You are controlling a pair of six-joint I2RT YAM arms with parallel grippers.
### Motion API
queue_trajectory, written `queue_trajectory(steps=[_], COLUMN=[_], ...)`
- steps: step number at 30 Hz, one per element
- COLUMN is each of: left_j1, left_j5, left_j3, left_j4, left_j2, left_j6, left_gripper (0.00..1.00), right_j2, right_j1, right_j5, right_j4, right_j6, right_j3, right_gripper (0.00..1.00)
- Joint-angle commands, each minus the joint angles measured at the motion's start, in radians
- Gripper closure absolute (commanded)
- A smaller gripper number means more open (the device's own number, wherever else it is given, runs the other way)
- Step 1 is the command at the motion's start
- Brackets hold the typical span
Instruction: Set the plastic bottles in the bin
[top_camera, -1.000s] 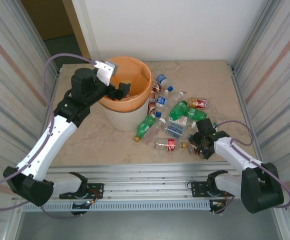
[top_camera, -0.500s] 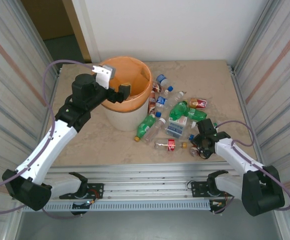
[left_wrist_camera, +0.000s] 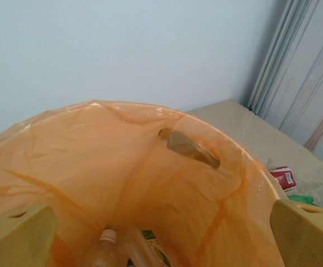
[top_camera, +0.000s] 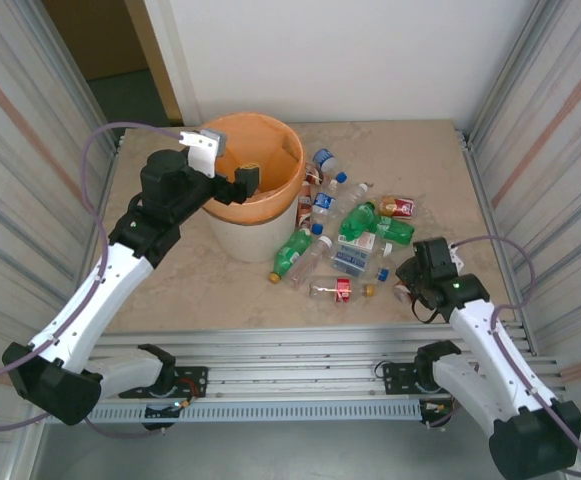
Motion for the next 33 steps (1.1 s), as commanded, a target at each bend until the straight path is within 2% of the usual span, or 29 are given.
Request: queue_trajectory(steps=[1,5,9,16,21,25,33], left_j1=[-0.004,-0.004,-0.004,-0.009,-0.031,-0.044,-0.114], left_j5=[0.003,0.024,0.103,0.238,0.321,0.426,0.469], left_j3=[-0.008,-0.006,-0.002,-0.005,0.025,0.072,0.190], left_j4=[0.044,0.041,0.046,0.127,0.157,0.186,0.166], left_j2=[-0.032,-0.030,-0.027,-0.006,0.045,0.109,0.211], left_j6=[-0.025,-0.050,-0.085,-0.181,-0.227,-0.268,-0.268], left_gripper=[0.01,0.01,0.01,0.01,0.01,0.01,0.02], right_j2=[-0.040,-0.052,-0.057,-0.038,0.038,0.119,0.274], right_j1=[-0.008,-0.008,0.000,0.046,0.091,0.147,0.304], right_j5=[0.045,0.040,0.002,-0.105,-0.199,-0.255,-0.283], right_j4=[-0.026,0.007,0.090,0.329,0.452,0.518,0.595], right_j6=[-0.094,-0.155,-0.227,-0.372,-0.485,-0.565,-0.743], right_j3=[0.061,0.107,0.132,0.162,0.238,0.316,0.453], right_gripper=[0.47,0.47,0.49,0.49,0.49,0.49,0.49])
